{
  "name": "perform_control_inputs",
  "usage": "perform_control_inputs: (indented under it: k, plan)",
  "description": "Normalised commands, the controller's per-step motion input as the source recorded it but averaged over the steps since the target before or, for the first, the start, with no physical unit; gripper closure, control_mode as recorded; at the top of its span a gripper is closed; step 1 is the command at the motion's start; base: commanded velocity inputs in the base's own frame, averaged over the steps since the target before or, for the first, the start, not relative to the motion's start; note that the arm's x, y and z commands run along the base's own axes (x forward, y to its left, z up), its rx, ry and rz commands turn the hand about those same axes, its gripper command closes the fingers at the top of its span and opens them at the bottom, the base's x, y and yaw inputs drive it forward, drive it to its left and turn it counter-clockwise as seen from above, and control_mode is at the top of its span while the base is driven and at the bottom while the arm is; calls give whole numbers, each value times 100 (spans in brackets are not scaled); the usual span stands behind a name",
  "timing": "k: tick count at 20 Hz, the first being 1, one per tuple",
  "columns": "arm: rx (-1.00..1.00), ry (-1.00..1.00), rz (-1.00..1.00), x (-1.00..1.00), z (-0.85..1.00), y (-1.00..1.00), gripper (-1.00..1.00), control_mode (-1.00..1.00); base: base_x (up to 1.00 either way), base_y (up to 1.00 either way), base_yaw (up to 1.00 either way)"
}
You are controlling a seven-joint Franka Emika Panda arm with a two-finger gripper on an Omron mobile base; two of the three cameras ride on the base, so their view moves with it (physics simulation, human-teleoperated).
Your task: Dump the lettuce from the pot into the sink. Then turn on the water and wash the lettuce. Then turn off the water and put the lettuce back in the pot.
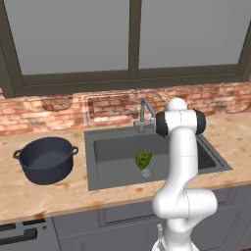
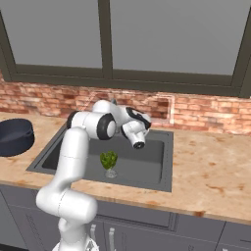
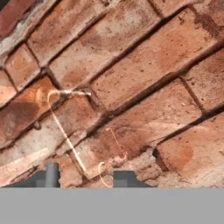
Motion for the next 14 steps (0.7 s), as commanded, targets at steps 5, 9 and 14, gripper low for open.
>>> perform_control_inputs:
  k: [5,9,14]
  plan:
    - [33,0,-6,13,-26,-77,100,-100,0,0,0]
    - [27,0,-4,10,-28,-67,100,-100,0,0,0]
    - [9,0,0,1,-17,-11,100,-100,0,0,0]
